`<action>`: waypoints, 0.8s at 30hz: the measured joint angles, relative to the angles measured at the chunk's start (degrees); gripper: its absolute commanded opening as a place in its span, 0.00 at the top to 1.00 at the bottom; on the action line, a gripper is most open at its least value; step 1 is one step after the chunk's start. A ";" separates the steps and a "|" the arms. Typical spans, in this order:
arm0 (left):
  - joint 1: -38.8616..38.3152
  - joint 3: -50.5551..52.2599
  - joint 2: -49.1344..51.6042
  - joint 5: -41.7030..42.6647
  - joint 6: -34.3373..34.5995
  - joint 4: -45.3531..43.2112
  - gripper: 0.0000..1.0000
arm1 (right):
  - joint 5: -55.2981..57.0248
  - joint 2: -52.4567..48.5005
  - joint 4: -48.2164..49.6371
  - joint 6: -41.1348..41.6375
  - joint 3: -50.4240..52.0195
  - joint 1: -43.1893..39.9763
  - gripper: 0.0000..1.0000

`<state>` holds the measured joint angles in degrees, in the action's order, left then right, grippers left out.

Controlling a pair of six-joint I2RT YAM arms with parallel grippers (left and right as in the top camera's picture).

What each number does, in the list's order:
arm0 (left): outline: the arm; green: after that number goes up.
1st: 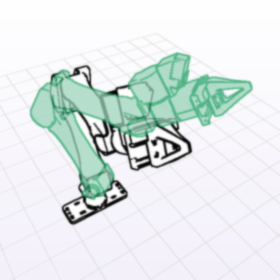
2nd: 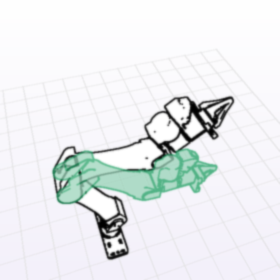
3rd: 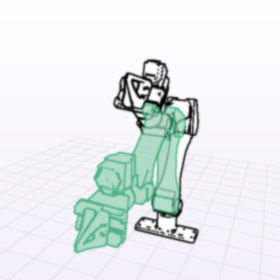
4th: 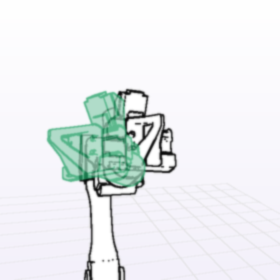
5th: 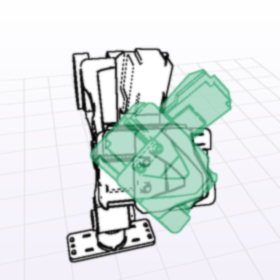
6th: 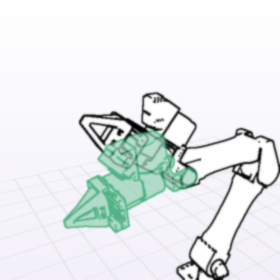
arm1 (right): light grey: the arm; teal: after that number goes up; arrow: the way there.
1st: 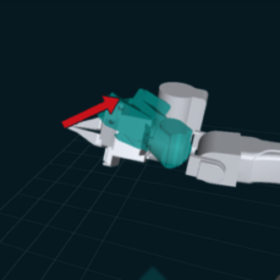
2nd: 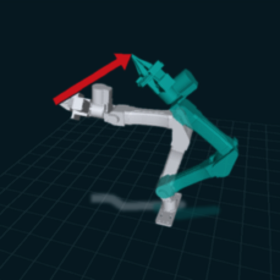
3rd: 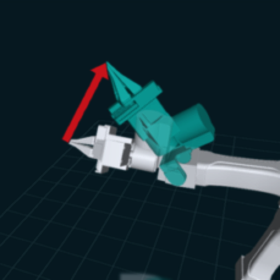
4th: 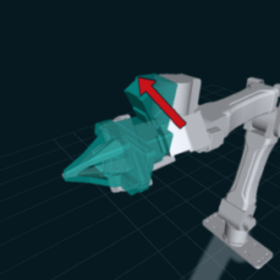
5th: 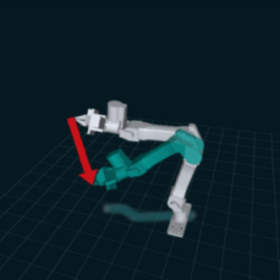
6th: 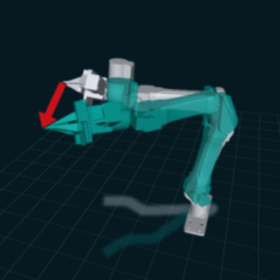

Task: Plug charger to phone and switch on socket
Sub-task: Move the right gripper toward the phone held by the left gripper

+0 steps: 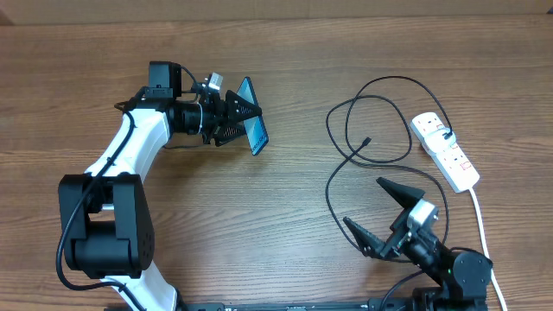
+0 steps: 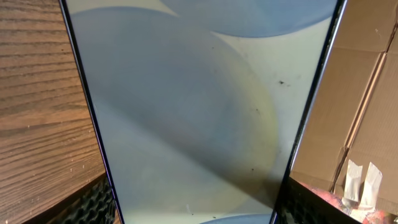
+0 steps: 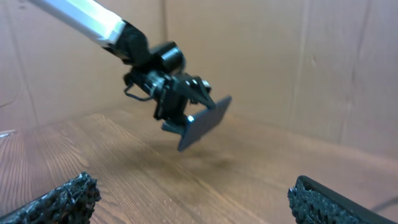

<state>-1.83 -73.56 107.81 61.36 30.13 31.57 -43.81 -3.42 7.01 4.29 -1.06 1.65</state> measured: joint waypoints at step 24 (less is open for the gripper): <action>0.00 0.00 0.02 1.70 4.52 -4.66 0.32 | -28.00 -71.84 -1.09 1.97 -40.61 0.00 0.00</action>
<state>-1.83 -73.56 107.83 63.07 34.65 26.92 -71.81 -75.26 5.91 6.26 -41.67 1.65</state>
